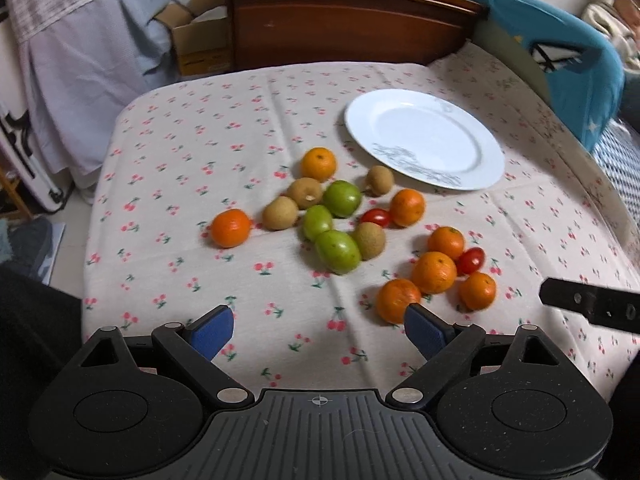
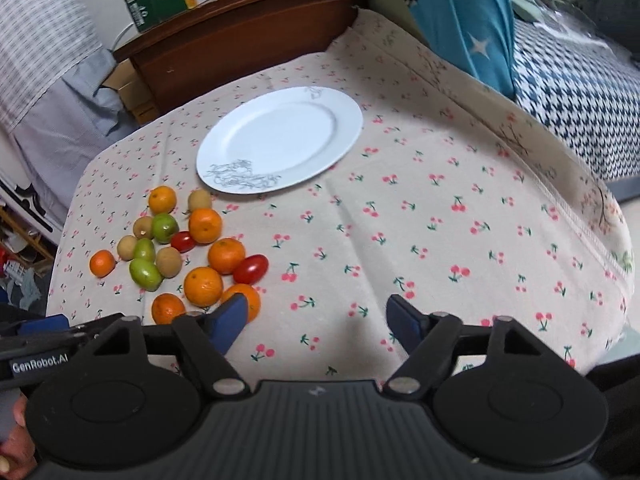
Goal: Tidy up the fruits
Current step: 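Grasp a mandarin with the left tool while the right tool grasps another mandarin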
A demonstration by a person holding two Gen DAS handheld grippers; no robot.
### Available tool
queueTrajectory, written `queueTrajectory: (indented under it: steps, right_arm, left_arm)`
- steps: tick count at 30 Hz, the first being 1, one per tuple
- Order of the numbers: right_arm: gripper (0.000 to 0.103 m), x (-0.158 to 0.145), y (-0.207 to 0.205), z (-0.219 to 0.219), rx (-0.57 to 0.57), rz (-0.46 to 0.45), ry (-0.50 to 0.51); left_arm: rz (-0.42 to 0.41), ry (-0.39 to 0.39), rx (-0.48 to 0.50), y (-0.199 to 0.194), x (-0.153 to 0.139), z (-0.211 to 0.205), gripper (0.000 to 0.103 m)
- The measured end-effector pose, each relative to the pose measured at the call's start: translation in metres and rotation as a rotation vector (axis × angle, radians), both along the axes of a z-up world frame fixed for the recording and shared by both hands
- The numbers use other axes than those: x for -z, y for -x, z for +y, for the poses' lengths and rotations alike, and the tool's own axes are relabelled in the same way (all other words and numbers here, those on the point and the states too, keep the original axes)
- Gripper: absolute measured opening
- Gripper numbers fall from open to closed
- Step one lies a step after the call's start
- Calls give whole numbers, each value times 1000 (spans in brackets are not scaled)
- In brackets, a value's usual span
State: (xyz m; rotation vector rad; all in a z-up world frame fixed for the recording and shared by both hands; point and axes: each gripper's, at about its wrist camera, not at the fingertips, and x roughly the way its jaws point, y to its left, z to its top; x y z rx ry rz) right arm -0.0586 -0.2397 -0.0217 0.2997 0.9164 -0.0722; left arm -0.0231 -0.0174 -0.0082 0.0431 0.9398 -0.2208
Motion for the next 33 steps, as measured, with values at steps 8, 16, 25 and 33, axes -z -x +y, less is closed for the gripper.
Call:
queueTrajectory:
  steps: [8,16,25,33]
  right_arm:
    - [54,5,-2,3,-19,2,-34]
    - [49,9,-8,11,-53,-10,-81]
    - [39,18,-17,20,-75,-13,-98]
    - [38,24,-25,28,-102,-15,-125]
  left_arm:
    - [-20,12,99,1,14,-19,74]
    - [-36,19,154,-4,28,-27,55]
    - [-69,37,207,-9,36,-35,34]
    - [-68,68,191,-7,36,-24,28]
